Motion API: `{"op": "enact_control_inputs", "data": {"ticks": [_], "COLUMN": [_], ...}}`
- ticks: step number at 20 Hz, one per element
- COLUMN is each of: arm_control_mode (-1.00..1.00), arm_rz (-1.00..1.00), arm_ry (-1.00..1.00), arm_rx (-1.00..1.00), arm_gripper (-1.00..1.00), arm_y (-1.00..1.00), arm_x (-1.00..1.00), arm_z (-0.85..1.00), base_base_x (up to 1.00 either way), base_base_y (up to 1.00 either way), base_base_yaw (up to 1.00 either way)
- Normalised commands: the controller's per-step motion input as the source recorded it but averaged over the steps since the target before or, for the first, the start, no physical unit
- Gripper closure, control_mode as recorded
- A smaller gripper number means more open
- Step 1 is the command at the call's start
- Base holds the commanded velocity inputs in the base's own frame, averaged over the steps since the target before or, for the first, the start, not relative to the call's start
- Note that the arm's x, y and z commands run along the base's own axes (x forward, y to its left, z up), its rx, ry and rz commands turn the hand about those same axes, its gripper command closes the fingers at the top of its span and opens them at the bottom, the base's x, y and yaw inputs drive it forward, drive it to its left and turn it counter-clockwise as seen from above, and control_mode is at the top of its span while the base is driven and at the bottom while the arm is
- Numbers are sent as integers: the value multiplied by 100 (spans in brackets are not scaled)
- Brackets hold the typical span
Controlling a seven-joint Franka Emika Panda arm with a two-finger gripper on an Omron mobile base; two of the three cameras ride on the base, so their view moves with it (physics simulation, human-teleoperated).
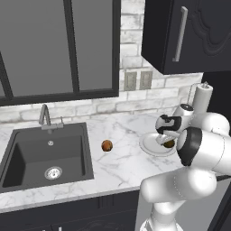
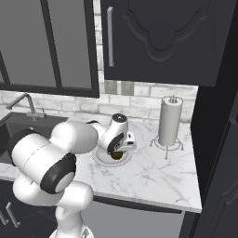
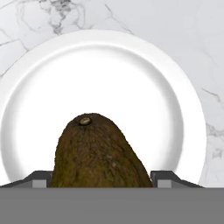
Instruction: Pick the avocado and bread from the counter and place them on the plate. Then pick the jam from the cabinet and place it next to the plate. Lastly close the cabinet door.
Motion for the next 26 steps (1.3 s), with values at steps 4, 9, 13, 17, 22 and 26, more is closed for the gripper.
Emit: {"op": "enact_control_inputs", "data": {"ticks": [4, 9, 13, 17, 22, 26], "arm_control_mode": [-100, -100, -100, -100, -100, -100], "arm_rz": [0, 0, 0, 0, 0, 0], "arm_ry": [0, 0, 0, 0, -6, -8], "arm_rx": [0, 0, 0, 0, 0, 1], "arm_gripper": [100, 100, 100, -100, -100, -100], "arm_y": [0, 0, 0, 0, 0, 3], "arm_x": [0, 1, 0, 1, 0, 0], "arm_z": [-18, -16, -10, -4, 5, 26], "base_base_x": [0, 0, 0, 0, 0, 0], "base_base_y": [0, 0, 0, 0, 0, 0], "base_base_yaw": [0, 0, 0, 0, 0, 0]}}
